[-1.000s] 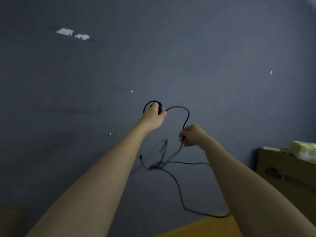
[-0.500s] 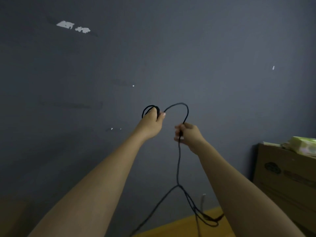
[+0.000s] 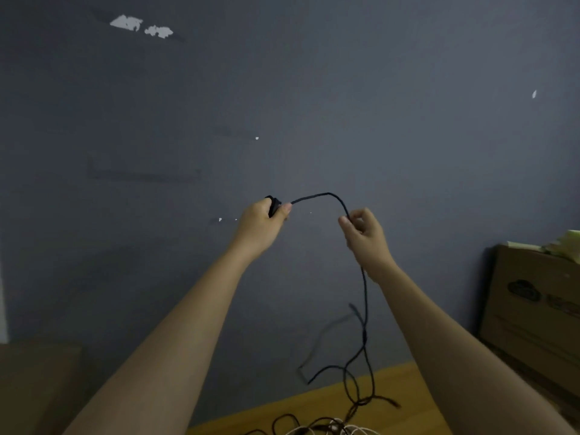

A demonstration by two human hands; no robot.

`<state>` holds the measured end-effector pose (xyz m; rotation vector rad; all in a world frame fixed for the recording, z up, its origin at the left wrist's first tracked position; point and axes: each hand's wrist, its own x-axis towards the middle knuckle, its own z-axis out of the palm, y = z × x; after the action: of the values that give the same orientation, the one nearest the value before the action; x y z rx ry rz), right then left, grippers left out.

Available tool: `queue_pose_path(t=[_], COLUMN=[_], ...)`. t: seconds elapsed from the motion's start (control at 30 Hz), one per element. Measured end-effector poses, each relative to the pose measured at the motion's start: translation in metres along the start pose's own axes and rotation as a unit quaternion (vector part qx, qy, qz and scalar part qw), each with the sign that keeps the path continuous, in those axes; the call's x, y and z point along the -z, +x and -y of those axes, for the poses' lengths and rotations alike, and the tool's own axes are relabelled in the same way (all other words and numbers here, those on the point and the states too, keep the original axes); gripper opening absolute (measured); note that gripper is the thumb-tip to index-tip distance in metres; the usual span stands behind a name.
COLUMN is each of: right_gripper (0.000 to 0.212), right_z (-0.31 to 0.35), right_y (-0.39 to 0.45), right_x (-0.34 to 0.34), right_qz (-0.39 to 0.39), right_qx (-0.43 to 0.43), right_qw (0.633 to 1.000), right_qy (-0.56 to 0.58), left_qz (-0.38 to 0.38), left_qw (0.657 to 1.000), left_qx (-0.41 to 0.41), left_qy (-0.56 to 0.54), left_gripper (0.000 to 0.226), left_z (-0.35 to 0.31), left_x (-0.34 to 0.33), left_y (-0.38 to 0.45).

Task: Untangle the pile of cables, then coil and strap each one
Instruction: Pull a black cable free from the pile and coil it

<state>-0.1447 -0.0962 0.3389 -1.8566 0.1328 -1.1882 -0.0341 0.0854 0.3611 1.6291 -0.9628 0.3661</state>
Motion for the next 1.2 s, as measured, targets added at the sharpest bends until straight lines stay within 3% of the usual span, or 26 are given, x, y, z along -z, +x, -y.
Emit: queue_pose_path(t=[0.1, 0.23, 0.37, 0.5, 0.6, 0.77, 0.9, 0.97, 1.07, 1.2], right_gripper=[0.022, 0.012, 0.026, 0.027, 0.014, 0.019, 0.018, 0.018, 0.027, 0.029], right_z=[-0.009, -0.022, -0.025, -0.015, -0.012, -0.010, -0.006, -0.012, -0.037, -0.068], right_y=[-0.013, -0.023, -0.016, -0.006, -0.003, -0.003, -0.004, -0.009, -0.029, -0.072], right_x=[0.002, 0.003, 0.003, -0.001, 0.001, -0.002, -0.016, -0.025, -0.040, -0.050], right_qz=[-0.005, -0.033, -0.059, -0.105, -0.129, -0.165, -0.220, -0.191, -0.068, 0.107], right_qx=[-0.035, -0.076, -0.090, -0.100, -0.086, -0.038, -0.061, -0.089, -0.103, -0.106], right_qw=[0.990, 0.996, 0.985, 0.989, 0.986, 0.985, 0.973, 0.978, 0.989, 0.978], right_qy=[0.138, 0.040, -0.134, -0.025, 0.064, 0.034, 0.035, 0.017, -0.083, -0.144], left_qz=[-0.022, -0.048, 0.018, 0.043, 0.055, 0.133, 0.226, 0.259, 0.268, 0.184], left_qw=[0.999, 0.994, 0.990, 0.985, 0.985, 0.975, 0.950, 0.935, 0.912, 0.901], left_qx=[0.008, 0.032, 0.032, 0.034, 0.042, 0.069, 0.099, 0.103, 0.099, 0.101], left_qy=[-0.027, -0.096, -0.136, -0.163, -0.156, -0.167, -0.189, -0.220, -0.296, -0.380], left_gripper=[0.030, 0.030, 0.030, 0.031, 0.043, 0.054, 0.061, 0.060, 0.057, 0.041], left_z=[0.004, 0.010, 0.018, 0.024, 0.023, 0.014, 0.007, 0.005, 0.003, 0.014], left_x=[0.003, 0.006, 0.007, 0.004, 0.006, 0.007, 0.000, -0.004, -0.011, -0.020], left_y=[-0.005, -0.011, -0.023, -0.033, -0.037, -0.043, -0.051, -0.057, -0.064, -0.068])
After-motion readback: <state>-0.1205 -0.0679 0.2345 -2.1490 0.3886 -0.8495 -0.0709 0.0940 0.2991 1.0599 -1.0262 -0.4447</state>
